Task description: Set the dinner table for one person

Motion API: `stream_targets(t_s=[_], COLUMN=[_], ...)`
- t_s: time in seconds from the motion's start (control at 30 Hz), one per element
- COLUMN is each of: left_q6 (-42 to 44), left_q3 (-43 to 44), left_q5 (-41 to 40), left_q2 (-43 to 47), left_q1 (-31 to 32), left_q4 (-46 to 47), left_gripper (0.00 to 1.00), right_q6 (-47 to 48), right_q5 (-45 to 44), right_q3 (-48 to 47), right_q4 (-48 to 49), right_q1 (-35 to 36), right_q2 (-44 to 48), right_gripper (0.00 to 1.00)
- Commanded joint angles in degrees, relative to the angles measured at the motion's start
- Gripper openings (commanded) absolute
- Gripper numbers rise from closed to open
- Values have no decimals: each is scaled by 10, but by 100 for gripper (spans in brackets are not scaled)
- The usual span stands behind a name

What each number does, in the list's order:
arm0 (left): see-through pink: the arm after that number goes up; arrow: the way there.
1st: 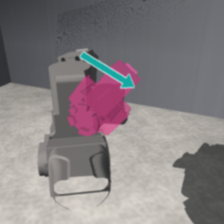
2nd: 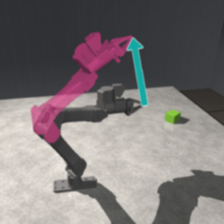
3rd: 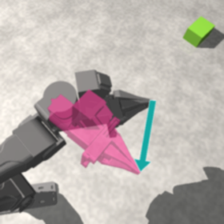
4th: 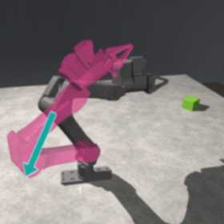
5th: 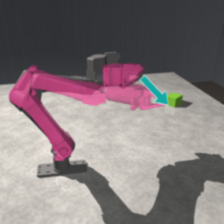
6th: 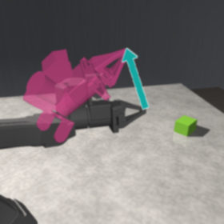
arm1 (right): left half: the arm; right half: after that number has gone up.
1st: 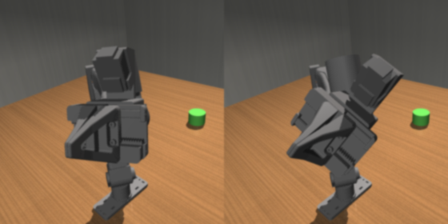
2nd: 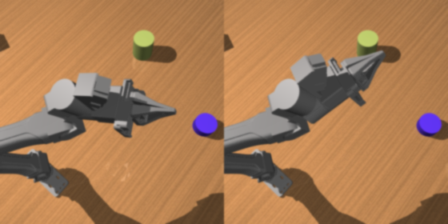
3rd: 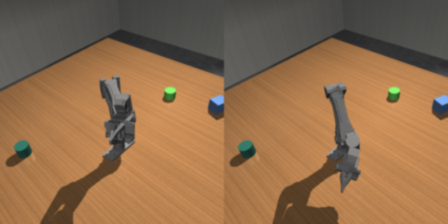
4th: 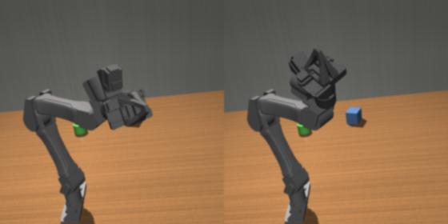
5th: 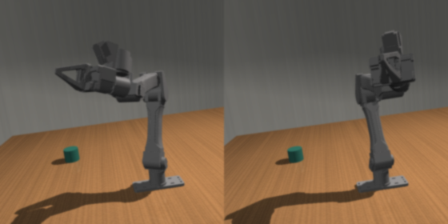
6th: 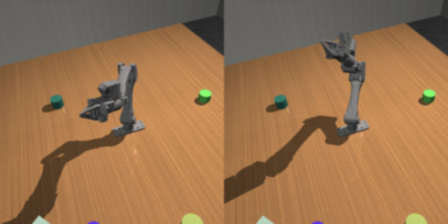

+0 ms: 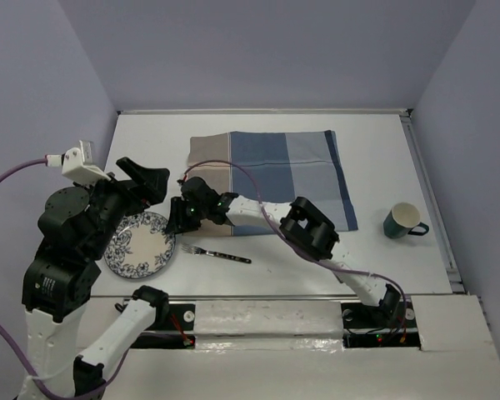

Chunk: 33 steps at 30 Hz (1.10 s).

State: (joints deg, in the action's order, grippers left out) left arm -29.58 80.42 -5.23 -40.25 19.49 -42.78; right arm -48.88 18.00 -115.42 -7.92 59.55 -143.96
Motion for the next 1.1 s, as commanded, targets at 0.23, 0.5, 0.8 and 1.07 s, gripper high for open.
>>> stream_targets(t_s=[0.23,0.5,0.8,1.07], left_q6=[39,84,77,65], left_q3=[4,197,131,32], left_q5=[10,-83,-37,5], left_q2=[-4,-62,-61,-69], left_q1=[1,12,12,18], left_q4=[15,-34,36,108], left_gripper=[99,99,99,99], right_q6=[-63,-75,-30,-10], right_q5=[51,40,35,105], right_q3=[-99,-134,224,368], right_q4=[40,50,72,70], right_q1=[21,-54,-216,-360], right_q2=[-60,65,370,467], right_gripper=[0,0,0,0])
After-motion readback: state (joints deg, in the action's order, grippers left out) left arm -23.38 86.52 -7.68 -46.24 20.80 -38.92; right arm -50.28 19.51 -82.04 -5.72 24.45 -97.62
